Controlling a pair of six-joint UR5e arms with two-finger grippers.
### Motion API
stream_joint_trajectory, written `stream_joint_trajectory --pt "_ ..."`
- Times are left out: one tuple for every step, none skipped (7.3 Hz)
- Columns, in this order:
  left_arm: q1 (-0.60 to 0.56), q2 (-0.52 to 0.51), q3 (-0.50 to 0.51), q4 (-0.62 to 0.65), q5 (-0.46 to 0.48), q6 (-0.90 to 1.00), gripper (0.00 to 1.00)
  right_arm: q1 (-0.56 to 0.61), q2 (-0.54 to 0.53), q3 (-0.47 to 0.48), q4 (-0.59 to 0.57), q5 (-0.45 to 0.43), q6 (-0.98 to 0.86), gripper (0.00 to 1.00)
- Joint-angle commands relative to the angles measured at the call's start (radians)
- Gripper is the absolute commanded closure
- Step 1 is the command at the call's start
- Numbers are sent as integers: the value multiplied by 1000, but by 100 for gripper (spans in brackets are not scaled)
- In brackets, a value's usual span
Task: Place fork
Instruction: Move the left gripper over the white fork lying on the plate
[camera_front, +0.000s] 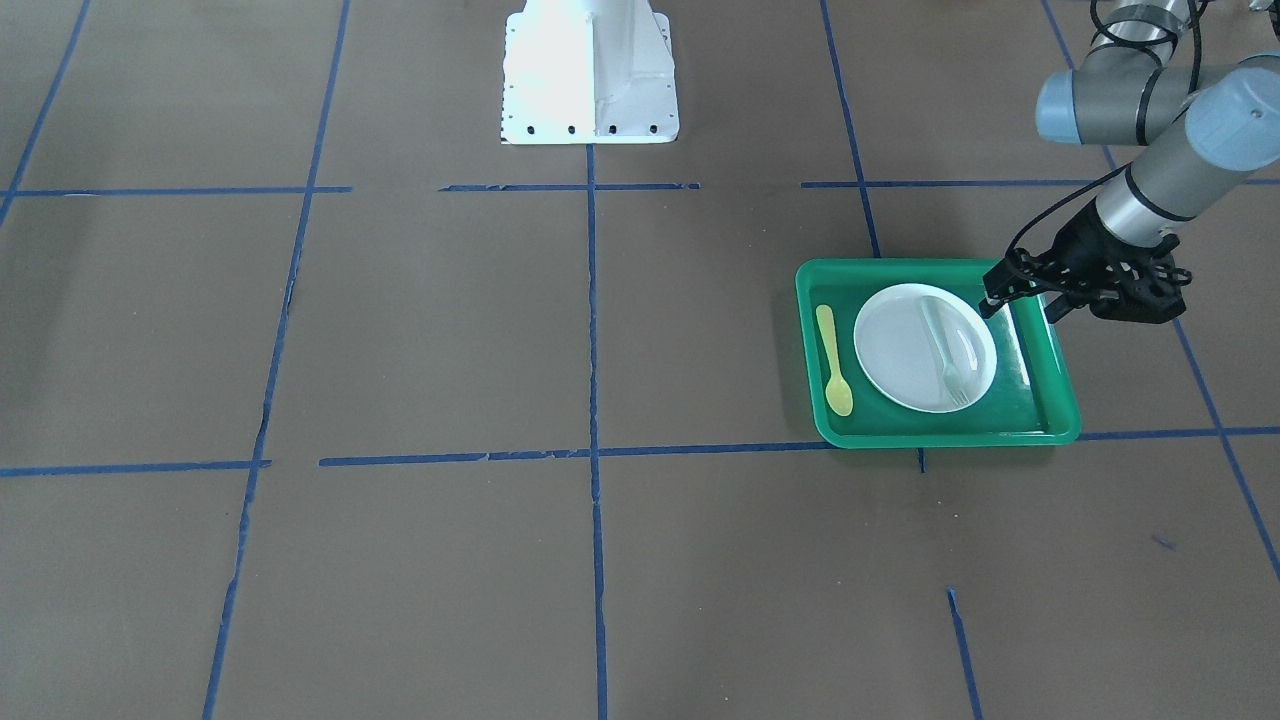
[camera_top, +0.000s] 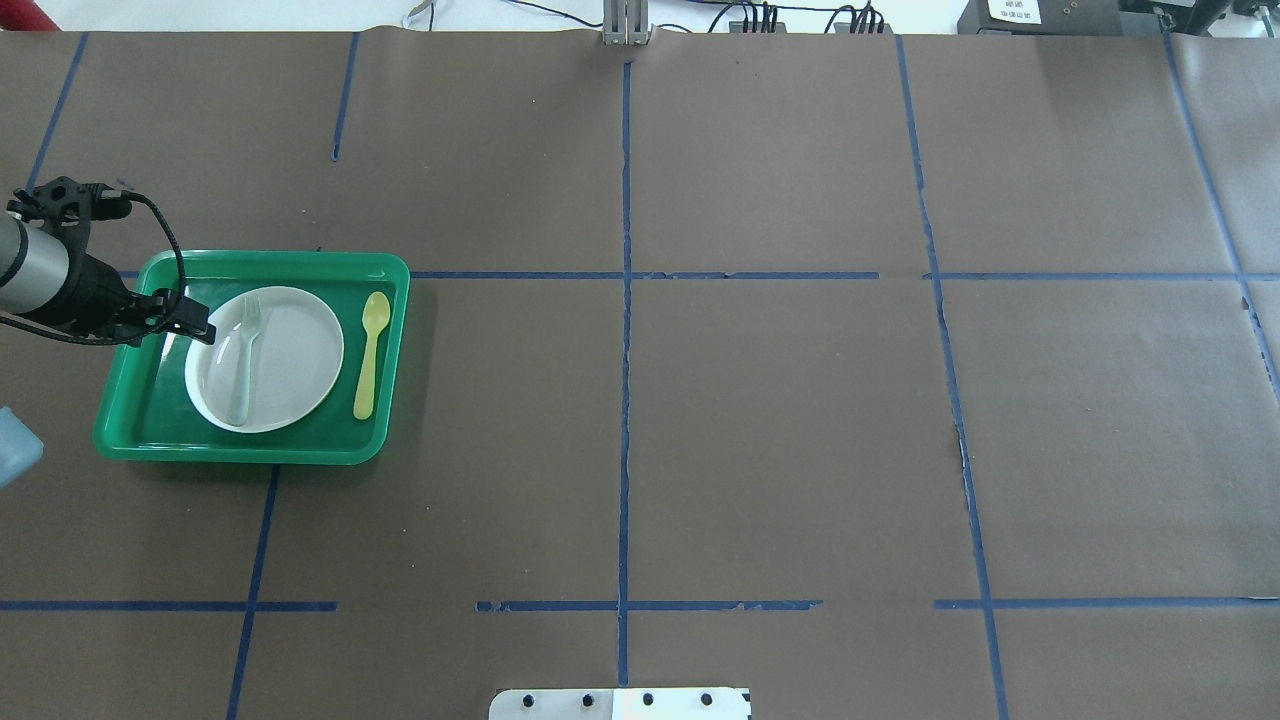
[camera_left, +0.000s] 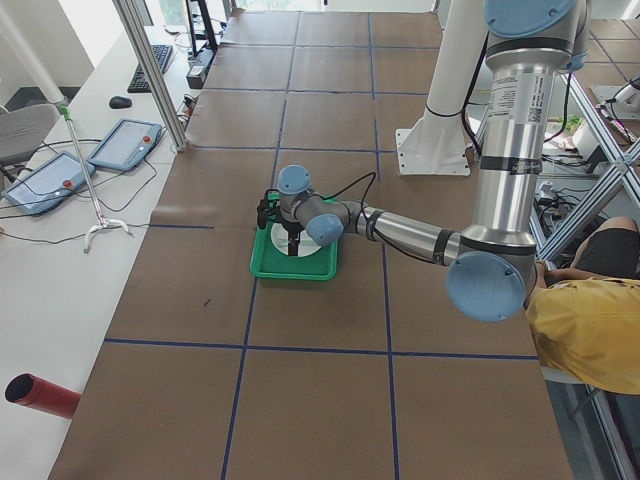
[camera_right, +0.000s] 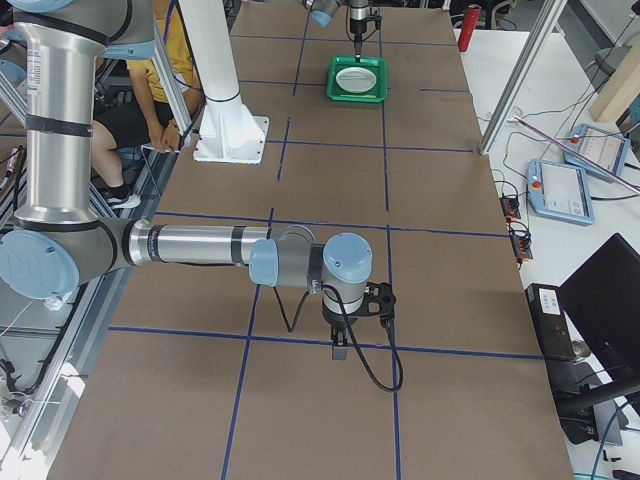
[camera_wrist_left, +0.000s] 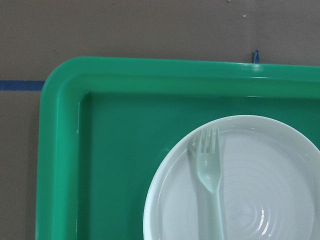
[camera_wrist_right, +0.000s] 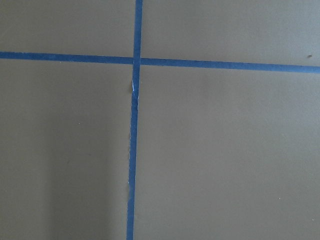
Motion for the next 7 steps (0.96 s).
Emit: stream_joint_trajectory --pt "42 -66 47 4 37 -74 8 0 0 0 0 0 0 0" --pt "65 -68 53 6 40 -90 12 0 0 0 0 0 0 0" --pt "96 -68 62 6 78 -93 15 0 0 0 0 0 2 0" --pt "101 -68 65 6 86 -93 18 0 0 0 0 0 0 0" --pt "101 -68 74 6 86 -93 24 0 0 0 0 0 0 0" --pt "101 -68 73 6 84 -94 36 0 0 0 0 0 0 0" --pt "101 -68 74 6 83 -94 50 0 0 0 0 0 0 0"
